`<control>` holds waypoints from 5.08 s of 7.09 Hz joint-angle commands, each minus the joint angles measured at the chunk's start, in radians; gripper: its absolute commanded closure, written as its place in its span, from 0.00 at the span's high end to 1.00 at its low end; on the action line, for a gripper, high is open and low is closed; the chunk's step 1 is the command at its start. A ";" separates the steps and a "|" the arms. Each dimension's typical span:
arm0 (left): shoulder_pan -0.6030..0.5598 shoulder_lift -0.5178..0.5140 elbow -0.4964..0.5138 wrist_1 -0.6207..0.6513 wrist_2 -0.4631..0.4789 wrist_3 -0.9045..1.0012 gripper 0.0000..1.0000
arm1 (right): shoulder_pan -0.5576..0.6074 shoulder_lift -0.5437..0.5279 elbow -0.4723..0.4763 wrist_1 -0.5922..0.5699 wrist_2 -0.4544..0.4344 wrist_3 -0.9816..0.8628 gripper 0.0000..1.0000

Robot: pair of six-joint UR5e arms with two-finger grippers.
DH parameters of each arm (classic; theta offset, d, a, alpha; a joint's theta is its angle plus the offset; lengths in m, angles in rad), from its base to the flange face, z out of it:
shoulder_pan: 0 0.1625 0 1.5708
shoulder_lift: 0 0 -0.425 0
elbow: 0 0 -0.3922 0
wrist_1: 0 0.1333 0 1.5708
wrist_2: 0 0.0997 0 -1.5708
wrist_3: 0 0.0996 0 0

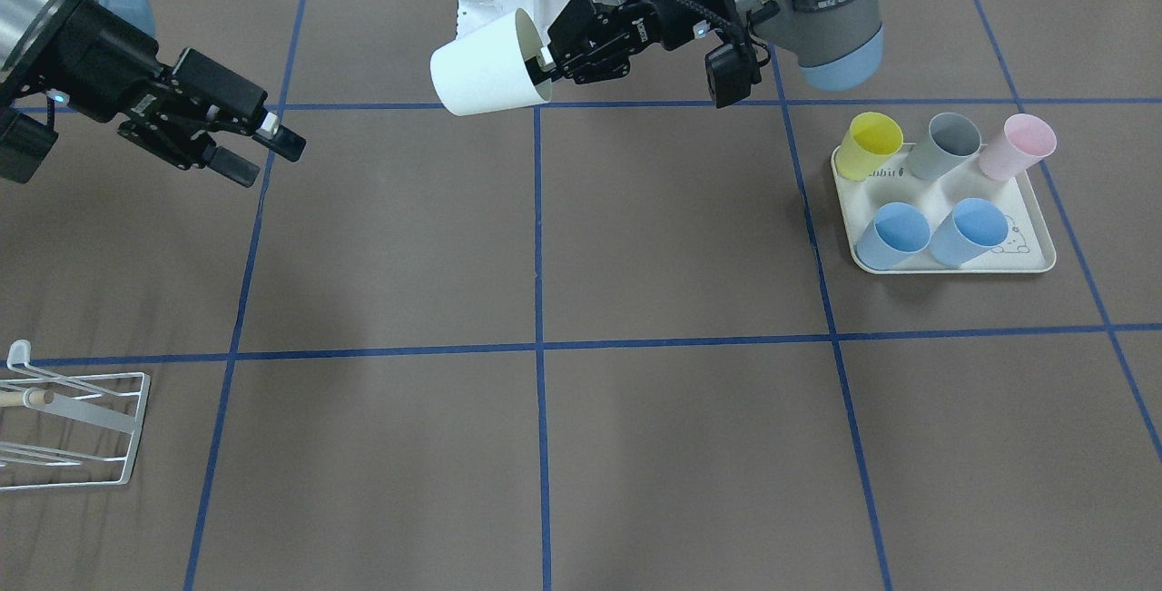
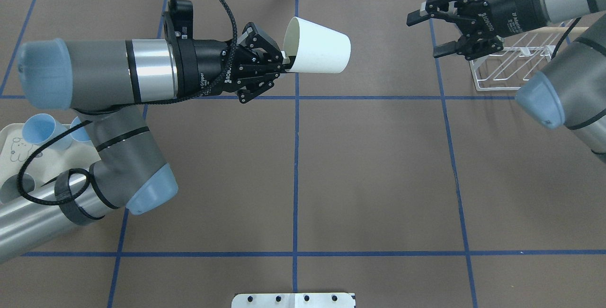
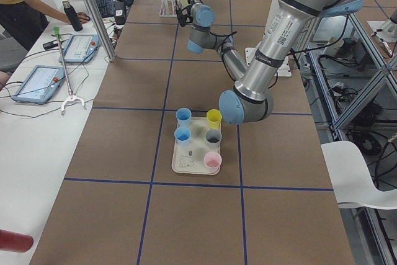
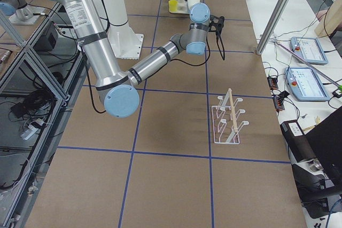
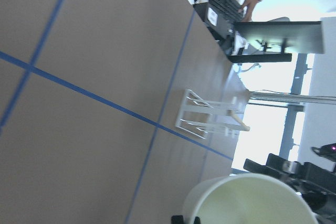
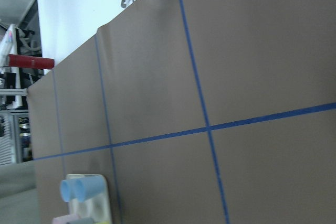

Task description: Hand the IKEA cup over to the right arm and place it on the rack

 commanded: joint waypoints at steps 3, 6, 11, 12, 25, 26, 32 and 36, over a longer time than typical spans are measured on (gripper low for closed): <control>0.018 -0.019 0.103 -0.236 0.041 -0.137 0.00 | -0.141 0.006 -0.005 0.569 -0.258 0.580 0.99; 0.020 -0.044 0.106 -0.260 0.041 -0.205 0.00 | -0.233 0.008 -0.005 0.637 -0.350 0.653 0.99; 0.060 -0.051 0.100 -0.260 0.038 -0.207 0.00 | -0.256 0.006 -0.005 0.646 -0.395 0.654 0.98; 0.075 -0.051 0.098 -0.260 0.038 -0.207 0.00 | -0.256 -0.001 -0.005 0.648 -0.395 0.654 0.96; 0.072 -0.042 0.091 -0.259 0.034 -0.192 1.00 | -0.267 -0.040 0.000 0.749 -0.395 0.657 0.00; 0.061 -0.038 0.104 -0.253 0.035 -0.182 0.99 | -0.267 -0.093 0.000 0.814 -0.396 0.650 0.00; -0.054 -0.012 0.097 -0.055 -0.079 0.097 0.99 | -0.033 -0.245 0.003 0.258 -0.329 -0.071 0.00; -0.051 0.004 0.109 -0.055 -0.072 0.123 1.00 | 0.193 -0.254 0.044 -0.440 -0.203 -0.817 0.00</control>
